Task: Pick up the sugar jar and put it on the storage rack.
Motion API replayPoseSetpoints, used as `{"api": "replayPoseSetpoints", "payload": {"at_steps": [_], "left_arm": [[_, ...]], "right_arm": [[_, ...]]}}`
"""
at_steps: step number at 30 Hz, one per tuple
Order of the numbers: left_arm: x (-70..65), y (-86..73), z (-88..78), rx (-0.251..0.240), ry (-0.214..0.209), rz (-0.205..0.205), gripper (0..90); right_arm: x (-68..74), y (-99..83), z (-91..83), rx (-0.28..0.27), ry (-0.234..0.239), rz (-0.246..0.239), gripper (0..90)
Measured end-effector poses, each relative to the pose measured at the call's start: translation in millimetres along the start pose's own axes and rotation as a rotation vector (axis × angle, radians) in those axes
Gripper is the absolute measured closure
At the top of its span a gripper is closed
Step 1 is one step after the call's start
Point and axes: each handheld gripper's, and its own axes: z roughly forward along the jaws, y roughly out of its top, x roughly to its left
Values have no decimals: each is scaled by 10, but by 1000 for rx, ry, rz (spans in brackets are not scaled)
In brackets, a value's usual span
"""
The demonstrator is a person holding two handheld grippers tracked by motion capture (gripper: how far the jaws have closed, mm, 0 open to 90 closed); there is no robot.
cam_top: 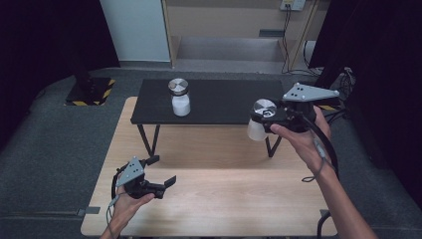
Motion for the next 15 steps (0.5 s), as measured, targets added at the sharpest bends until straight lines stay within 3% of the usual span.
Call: {"api": "replayPoseSetpoints", "payload": {"at_steps": [15], "left_arm": [[12,0,-1,2,1,0,9]], "right_arm": [[-212,144,383,36,-117,48,347]]}}
